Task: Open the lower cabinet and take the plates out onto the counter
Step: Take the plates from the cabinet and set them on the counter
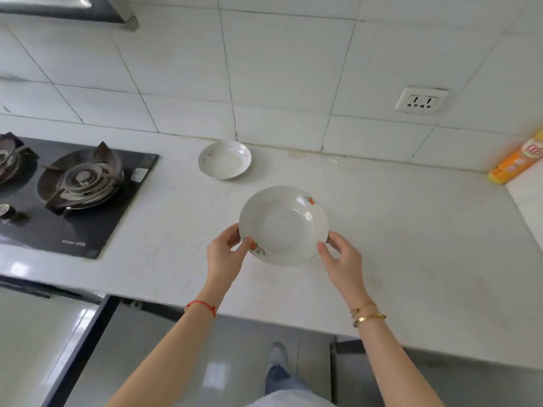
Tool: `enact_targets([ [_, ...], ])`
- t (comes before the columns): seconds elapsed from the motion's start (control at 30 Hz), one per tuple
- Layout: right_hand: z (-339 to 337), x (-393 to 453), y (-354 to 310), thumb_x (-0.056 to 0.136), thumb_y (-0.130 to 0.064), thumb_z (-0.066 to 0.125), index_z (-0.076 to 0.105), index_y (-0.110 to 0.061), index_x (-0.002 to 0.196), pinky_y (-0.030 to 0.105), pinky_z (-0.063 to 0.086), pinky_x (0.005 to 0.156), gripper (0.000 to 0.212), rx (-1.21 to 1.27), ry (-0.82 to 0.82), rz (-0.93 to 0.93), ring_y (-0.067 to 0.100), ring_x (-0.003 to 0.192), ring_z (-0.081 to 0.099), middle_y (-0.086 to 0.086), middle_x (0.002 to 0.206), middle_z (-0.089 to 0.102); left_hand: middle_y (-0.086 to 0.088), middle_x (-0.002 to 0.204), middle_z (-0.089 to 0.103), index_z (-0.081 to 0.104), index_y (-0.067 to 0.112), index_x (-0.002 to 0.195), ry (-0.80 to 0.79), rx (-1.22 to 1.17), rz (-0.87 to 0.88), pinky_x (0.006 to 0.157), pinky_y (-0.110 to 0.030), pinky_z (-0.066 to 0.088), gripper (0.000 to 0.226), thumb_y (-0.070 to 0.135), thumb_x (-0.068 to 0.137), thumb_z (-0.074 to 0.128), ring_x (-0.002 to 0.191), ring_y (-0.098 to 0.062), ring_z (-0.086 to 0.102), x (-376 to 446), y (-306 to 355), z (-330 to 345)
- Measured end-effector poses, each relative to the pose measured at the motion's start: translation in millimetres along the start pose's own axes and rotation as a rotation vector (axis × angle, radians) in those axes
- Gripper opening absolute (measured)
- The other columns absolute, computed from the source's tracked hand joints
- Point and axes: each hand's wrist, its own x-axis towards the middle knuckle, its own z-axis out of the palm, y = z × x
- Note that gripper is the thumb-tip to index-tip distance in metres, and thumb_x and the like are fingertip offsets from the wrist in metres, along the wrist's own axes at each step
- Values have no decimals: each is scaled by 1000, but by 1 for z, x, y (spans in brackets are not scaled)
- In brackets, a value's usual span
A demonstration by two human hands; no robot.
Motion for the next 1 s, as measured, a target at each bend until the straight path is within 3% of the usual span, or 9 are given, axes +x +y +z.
enact_targets([
  [0.13, 4, 72, 6, 90, -19, 63, 68, -16, 111, 19, 44, 95, 22, 9, -38, 13, 9, 105, 62, -8, 107, 70, -1, 106, 74, 68, 12, 119, 8, 4, -54, 93, -26, 54, 35, 9, 84, 69, 99, -13, 69, 61, 15, 29],
  [0.4, 24, 180, 26, 90, -17, 62, 67, -13, 112, 21, 44, 95, 23, -18, -44, 49, 9, 103, 61, -4, 108, 70, 4, 100, 74, 70, 14, 116, -27, 68, -98, 84, -15, 50, 32, 10, 84, 69, 92, -8, 68, 163, 16, 71],
  [0.5, 34, 210, 36, 89, -18, 63, 67, -14, 113, 13, 41, 87, 25, -23, -33, 70, 6, 101, 59, -8, 107, 68, 9, 87, 72, 73, 15, 106, -47, 91, -108, 74, -7, 51, 24, 7, 83, 68, 83, -3, 67, 196, 13, 83],
  [0.63, 43, 242, 48, 89, -16, 62, 67, -17, 112, -1, 38, 78, 23, -36, -45, 80, 5, 100, 59, -11, 103, 66, 1, 94, 75, 72, 11, 107, -98, 136, -139, 64, 0, 46, 23, 7, 85, 67, 86, -7, 68, 230, 5, 97],
  [0.73, 50, 263, 56, 90, -14, 61, 67, -15, 111, -6, 37, 75, 22, -68, -56, 83, 3, 94, 58, -9, 100, 66, 5, 85, 75, 73, 11, 101, -114, 166, -133, 64, 0, 45, 18, 5, 85, 66, 76, 6, 66, 248, -1, 104],
  [0.83, 57, 277, 63, 90, -14, 60, 67, -12, 111, -6, 37, 72, 22, -98, -71, 89, -6, 90, 56, -4, 101, 67, 9, 76, 74, 73, 13, 92, -145, 200, -116, 65, 1, 43, 13, 5, 85, 65, 70, 14, 63, 262, -7, 108],
  [1.0, 65, 287, 67, 90, -17, 61, 65, -11, 117, 2, 39, 75, 28, -115, -70, 110, 6, 98, 59, -6, 106, 67, 10, 75, 74, 73, 14, 88, -166, 229, -94, 67, 1, 42, 12, 6, 84, 65, 75, 7, 66, 279, -12, 110],
])
